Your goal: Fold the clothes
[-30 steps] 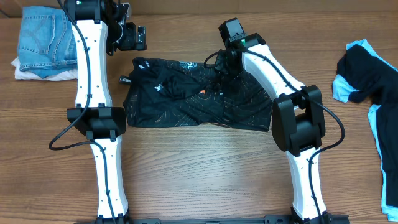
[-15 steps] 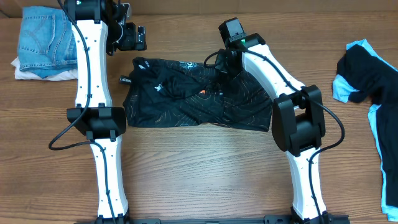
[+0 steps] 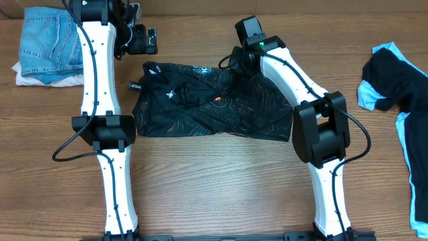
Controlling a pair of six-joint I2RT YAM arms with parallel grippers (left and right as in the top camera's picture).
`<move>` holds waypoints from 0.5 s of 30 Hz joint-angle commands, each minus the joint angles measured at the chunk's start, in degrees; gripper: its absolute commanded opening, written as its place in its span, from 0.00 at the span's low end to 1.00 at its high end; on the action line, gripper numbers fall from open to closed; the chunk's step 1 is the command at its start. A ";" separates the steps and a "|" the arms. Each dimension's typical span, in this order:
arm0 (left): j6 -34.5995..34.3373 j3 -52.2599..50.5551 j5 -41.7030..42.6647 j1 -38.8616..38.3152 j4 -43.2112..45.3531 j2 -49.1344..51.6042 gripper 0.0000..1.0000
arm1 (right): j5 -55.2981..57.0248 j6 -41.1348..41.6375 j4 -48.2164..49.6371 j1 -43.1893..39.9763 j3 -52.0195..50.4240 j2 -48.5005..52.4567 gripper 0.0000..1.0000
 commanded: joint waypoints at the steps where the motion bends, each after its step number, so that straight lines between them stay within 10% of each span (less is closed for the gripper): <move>1: -0.55 1.09 0.74 -0.35 -0.13 -1.92 1.00 | 1.88 0.13 0.37 -0.24 0.44 0.26 0.33; 15: -0.50 -2.86 0.70 -0.33 0.50 -1.90 1.00 | -17.64 -2.62 -16.04 -8.24 14.25 -1.05 0.49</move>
